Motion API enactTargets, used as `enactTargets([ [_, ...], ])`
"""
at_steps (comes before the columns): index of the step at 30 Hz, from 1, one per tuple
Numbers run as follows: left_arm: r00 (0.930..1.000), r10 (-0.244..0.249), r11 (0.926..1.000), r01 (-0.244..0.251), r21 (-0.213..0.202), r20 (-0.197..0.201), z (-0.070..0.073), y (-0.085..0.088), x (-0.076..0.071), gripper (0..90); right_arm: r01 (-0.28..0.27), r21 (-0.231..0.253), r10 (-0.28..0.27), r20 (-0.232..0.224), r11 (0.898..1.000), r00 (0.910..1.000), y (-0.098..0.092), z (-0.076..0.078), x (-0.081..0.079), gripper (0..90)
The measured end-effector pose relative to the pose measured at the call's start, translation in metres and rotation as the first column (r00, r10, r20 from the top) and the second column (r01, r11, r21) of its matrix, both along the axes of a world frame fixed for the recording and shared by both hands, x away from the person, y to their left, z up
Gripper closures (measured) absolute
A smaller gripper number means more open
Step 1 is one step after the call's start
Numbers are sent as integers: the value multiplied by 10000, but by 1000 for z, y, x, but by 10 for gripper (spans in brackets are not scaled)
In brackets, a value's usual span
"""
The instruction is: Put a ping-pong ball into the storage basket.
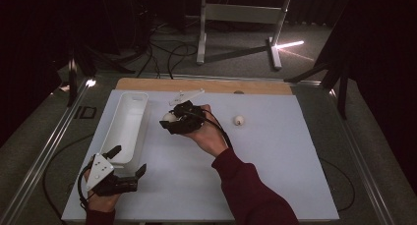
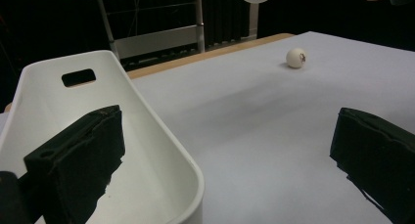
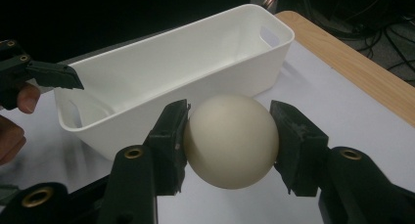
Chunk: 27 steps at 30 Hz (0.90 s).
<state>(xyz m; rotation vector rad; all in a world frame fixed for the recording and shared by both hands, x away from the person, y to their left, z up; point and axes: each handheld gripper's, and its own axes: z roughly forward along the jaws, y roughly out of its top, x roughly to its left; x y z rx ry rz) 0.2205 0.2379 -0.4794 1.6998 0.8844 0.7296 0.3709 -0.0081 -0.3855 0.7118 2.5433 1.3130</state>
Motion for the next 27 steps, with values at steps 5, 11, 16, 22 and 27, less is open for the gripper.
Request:
enactTargets([
  [5,10000,9,10000,-9,-24,-1,0,0,0,2,-47,-100,47,2,9999,10000,5,-1,1,501],
  [11,10000,3,10000,-3,-19,-3,0,0,0,2,-59,-141,58,-31,9999,10000,9,-2,2,501],
  [16,10000,-17,10000,17,23,-17,0,0,0,2,-128,-204,128,26,9997,9999,14,-1,2,501],
  [22,10000,-16,10000,16,-6,-13,0,0,0,2,-180,-230,183,90,9996,9998,20,1,3,501],
  [27,10000,-24,10000,24,-13,6,0,0,0,2,-218,-349,223,119,9992,9997,25,1,3,501],
])
